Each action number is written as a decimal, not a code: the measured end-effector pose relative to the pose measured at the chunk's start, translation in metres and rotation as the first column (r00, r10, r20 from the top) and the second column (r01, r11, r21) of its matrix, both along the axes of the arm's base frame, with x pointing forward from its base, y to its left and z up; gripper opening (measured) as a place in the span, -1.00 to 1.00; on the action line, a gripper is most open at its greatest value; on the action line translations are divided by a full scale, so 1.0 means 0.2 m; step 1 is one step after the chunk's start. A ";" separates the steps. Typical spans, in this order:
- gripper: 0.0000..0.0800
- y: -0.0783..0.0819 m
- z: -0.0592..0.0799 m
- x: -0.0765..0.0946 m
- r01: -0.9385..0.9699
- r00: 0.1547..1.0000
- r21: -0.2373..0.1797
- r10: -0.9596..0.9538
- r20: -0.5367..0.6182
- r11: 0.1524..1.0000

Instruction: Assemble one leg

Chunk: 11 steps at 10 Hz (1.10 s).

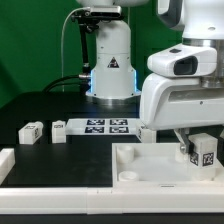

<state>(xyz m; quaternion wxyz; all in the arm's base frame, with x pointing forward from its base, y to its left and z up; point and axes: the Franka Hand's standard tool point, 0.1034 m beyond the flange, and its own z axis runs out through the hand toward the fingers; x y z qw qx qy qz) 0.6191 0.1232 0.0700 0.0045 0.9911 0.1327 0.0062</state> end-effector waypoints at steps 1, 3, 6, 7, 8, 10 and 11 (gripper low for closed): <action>-0.27 0.00 0.00 0.00 0.024 1.000 0.001 -0.024 0.000 1.000; -0.27 0.00 0.00 0.00 0.047 0.999 0.001 -0.047 0.000 0.999; -0.27 0.00 0.00 0.01 0.471 0.882 -0.003 -0.470 0.008 0.882; -0.27 -0.02 0.00 0.02 0.547 0.837 -0.008 -0.547 0.007 0.837; -0.27 -0.06 0.00 0.02 0.640 0.769 -0.014 -0.640 0.014 0.768; -0.24 -0.10 0.01 0.01 0.785 0.619 -0.045 -0.783 0.058 0.618; -0.24 -0.12 0.01 0.00 0.827 0.563 -0.062 -0.823 0.078 0.559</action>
Offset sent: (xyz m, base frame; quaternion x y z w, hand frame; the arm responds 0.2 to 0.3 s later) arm 0.0000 0.0000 0.0000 0.0000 0.0000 0.0899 0.9960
